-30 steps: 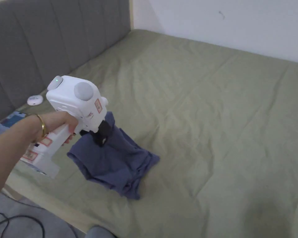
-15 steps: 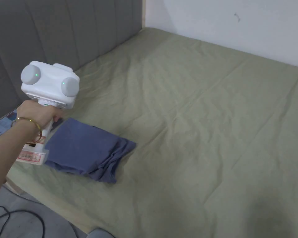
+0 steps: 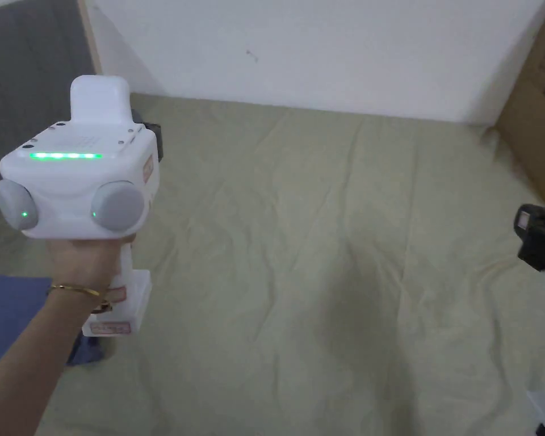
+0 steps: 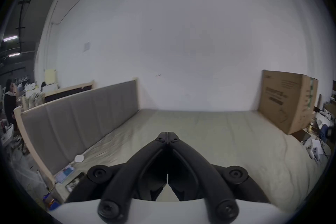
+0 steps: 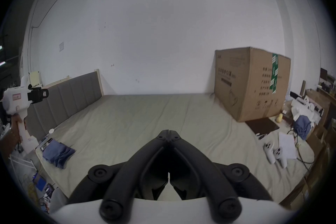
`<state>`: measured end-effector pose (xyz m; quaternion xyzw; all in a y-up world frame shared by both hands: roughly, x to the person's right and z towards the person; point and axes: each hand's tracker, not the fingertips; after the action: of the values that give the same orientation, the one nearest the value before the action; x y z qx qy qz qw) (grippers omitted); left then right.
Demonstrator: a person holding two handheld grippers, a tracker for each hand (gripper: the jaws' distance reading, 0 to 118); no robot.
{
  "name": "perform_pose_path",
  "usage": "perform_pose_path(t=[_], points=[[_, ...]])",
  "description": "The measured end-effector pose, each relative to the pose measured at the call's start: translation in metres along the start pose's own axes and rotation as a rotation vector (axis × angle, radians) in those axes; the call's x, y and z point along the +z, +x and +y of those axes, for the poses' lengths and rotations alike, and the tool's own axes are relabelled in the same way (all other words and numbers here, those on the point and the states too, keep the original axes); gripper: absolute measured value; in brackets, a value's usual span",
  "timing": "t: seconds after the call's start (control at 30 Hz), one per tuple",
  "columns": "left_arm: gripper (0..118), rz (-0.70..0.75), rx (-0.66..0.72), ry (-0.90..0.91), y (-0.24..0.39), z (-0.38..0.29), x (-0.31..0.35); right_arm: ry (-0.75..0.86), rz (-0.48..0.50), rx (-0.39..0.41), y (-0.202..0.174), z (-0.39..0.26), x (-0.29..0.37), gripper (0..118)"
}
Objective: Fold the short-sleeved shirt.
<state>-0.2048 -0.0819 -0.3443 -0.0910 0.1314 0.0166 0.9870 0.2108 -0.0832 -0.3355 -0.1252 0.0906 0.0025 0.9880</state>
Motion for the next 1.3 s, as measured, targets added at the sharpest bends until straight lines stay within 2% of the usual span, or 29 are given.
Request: perform_pose_path(t=[0.07, 0.2, 0.33, 0.7, 0.73, 0.77, 0.8, 0.83, 0.87, 0.9, 0.93, 0.97, 1.0, 1.03, 1.13, 1.3], points=[[0, -0.097, 0.022, 0.004, 0.025, -0.01, 0.008, 0.022, -0.021, 0.019, 0.002, 0.005, 0.004, 0], [0, -0.177, 0.004, 0.016, 0.062, -0.034, 0.02, 0.055, -0.069, 0.043, 0.006, 0.0, 0.016, 0], [0, -0.208, 0.009, -0.014, 0.083, -0.063, 0.03, 0.056, -0.076, 0.015, 0.023, -0.014, 0.012, 0], [1, -0.195, 0.006, -0.107, 0.093, -0.107, 0.039, -0.024, -0.053, -0.011, 0.019, -0.059, 0.014, 0], [5, -0.192, 0.006, -0.109, 0.094, -0.106, 0.04, -0.029, -0.054, -0.01, 0.02, -0.06, 0.013, 0], [14, -0.194, 0.007, -0.112, 0.093, -0.106, 0.04, -0.033, -0.054, -0.01, 0.02, -0.063, 0.011, 0], [31, -0.2, 0.012, -0.11, 0.091, -0.104, 0.04, -0.035, -0.054, -0.009, 0.02, -0.064, 0.01, 0], [61, -0.198, 0.016, -0.116, 0.09, -0.103, 0.039, -0.036, -0.059, -0.008, 0.021, -0.063, 0.01, 7], [82, -0.193, 0.021, -0.125, 0.09, -0.101, 0.039, -0.037, -0.063, -0.006, 0.022, -0.063, 0.01, 20], [97, -0.184, 0.027, -0.126, 0.089, -0.1, 0.039, -0.038, -0.059, -0.008, 0.021, -0.063, 0.01, 40], [103, -0.176, 0.03, -0.114, 0.088, -0.1, 0.04, -0.04, -0.054, -0.011, 0.022, -0.063, 0.01, 77], [103, -0.171, 0.03, -0.1, 0.087, -0.099, 0.04, -0.044, -0.054, -0.015, 0.022, -0.063, 0.01, 100], [104, -0.167, 0.025, -0.092, 0.086, -0.098, 0.041, -0.045, -0.06, -0.016, 0.022, -0.063, 0.009, 114], [106, -0.161, 0.018, -0.092, 0.086, -0.097, 0.041, -0.042, -0.059, -0.018, 0.021, -0.064, 0.01, 118], [111, -0.16, 0.008, -0.088, 0.084, -0.095, 0.041, -0.025, -0.05, -0.028, 0.021, -0.062, 0.013, 118], [111, -0.162, -0.013, -0.061, 0.084, -0.095, 0.046, -0.031, -0.067, -0.033, 0.019, -0.061, 0.014, 118]])
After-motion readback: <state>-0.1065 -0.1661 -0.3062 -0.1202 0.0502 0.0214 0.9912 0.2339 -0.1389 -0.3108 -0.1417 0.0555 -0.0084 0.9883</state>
